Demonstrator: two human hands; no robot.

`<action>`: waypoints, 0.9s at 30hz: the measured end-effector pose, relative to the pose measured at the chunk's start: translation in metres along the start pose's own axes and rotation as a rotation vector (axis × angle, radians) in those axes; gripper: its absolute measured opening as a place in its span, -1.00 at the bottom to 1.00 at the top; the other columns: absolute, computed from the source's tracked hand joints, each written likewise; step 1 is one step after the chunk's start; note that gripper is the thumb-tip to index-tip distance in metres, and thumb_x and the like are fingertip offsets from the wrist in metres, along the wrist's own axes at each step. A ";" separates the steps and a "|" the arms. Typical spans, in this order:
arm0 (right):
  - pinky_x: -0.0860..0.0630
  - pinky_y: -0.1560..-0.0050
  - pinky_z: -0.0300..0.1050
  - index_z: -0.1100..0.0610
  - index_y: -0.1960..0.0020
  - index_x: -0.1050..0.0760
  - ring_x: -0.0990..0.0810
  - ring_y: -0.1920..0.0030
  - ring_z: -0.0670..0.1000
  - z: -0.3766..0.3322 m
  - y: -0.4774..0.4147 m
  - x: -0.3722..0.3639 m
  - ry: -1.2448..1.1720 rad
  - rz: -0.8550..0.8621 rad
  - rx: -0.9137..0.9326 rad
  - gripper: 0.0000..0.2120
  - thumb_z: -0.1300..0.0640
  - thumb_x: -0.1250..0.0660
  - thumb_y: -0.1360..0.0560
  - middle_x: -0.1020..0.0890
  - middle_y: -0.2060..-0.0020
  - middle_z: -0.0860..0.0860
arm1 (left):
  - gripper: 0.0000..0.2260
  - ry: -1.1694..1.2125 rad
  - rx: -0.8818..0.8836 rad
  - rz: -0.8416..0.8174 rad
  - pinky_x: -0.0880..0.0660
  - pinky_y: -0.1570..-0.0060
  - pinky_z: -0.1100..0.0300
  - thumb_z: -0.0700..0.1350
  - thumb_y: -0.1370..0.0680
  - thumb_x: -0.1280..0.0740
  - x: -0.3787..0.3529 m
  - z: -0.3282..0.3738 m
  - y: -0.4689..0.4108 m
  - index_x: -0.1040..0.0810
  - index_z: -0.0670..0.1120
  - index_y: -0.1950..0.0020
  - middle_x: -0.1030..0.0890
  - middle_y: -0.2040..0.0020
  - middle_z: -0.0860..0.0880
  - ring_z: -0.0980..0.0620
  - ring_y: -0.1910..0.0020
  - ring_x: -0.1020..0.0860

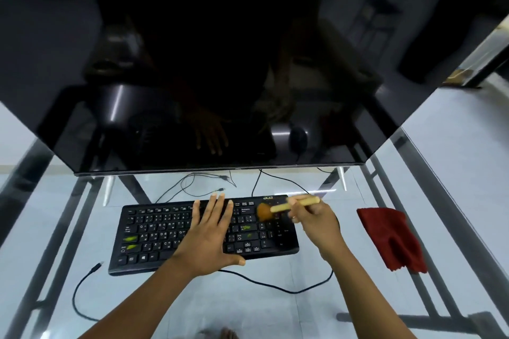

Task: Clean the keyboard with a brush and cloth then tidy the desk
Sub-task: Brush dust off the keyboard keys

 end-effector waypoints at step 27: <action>-0.44 0.31 -0.39 -0.08 0.06 -0.62 -0.58 0.31 -0.18 -0.043 0.021 -0.111 0.142 -0.282 0.071 -0.92 0.04 -0.35 -0.53 -0.68 0.26 -0.08 | 0.17 0.117 0.151 0.115 0.42 -0.40 -0.15 0.67 -0.16 0.08 0.001 -0.048 0.028 0.40 -0.02 -0.51 0.33 -0.54 -0.04 0.04 -0.48 0.42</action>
Point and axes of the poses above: each hand's wrist, its own y-axis away from the middle knuckle, its own x-axis out of the back of the hand, z = x × y, the point moved 8 cm from there along -y, towards the middle knuckle
